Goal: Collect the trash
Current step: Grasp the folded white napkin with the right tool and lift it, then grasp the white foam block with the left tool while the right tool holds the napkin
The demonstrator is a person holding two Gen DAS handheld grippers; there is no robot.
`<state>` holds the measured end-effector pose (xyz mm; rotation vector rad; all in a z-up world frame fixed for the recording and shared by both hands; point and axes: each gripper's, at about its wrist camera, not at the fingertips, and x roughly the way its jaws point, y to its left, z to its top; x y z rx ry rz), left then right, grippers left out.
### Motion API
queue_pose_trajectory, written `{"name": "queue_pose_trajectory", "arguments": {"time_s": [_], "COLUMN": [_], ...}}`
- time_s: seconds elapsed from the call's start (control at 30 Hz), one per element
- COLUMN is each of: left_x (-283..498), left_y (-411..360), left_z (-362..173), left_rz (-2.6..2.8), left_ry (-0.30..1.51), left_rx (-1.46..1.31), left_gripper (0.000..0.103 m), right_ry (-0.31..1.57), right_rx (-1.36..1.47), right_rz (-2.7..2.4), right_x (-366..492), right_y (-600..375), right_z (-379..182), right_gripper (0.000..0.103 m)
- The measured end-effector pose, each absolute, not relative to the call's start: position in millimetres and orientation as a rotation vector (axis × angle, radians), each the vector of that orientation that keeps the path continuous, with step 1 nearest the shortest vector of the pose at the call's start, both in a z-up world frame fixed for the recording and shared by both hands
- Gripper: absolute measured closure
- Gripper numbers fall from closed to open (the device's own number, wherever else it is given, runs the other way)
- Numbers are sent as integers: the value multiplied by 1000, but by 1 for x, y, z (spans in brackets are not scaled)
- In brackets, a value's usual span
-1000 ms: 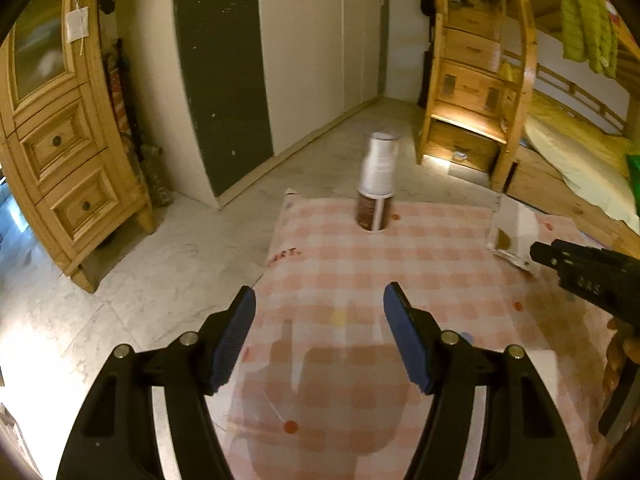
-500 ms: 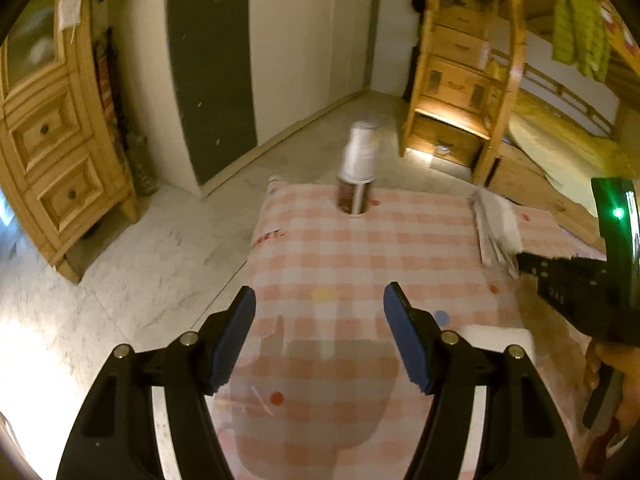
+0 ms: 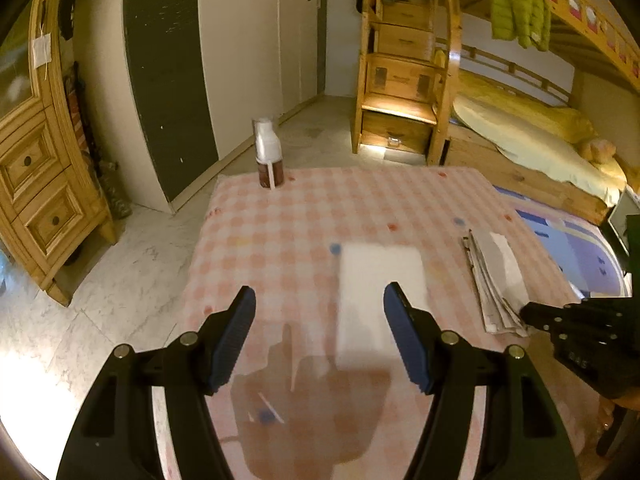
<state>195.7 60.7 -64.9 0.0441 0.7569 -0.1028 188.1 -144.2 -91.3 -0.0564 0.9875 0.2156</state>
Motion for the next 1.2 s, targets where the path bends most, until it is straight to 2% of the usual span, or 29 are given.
{"name": "queue_pose_trajectory", "arguments": {"time_s": [0.1,0.27,0.33,0.43,0.67,0.87,0.93,1.03,1.2], "left_x": [178,171,173,177,197,213,214,204,171], "left_y": [54,39,32,22,8,8,7,9,15], "left_z": [-75,-85,-87,-91,-100,-110,-112,-104,-89], "left_rz": [-111,-132,-122,-112,-96,-82,-93,-103,-121], "left_ry": [776,809,801,793,822,871,884,844,789], "left_rx": [46,73,105,135,158,155,152,143,102], "left_gripper": [29,25,17,11,9,23,38,40,39], "right_ry": [982,963,929,870,830,852,863,866,888], "right_rx": [-50,-25,-4,33,137,189,197,170,116], "right_rz": [222,247,253,252,169,146,156,173,187], "right_x": [172,163,162,159,164,169,170,169,171], "right_y": [-148,-158,-164,-175,-207,-220,-217,-207,-186], "right_z": [-91,-88,-81,-72,-67,-73,-76,-76,-80], "right_gripper": [99,92,73,58,54,54,53,46,44]}}
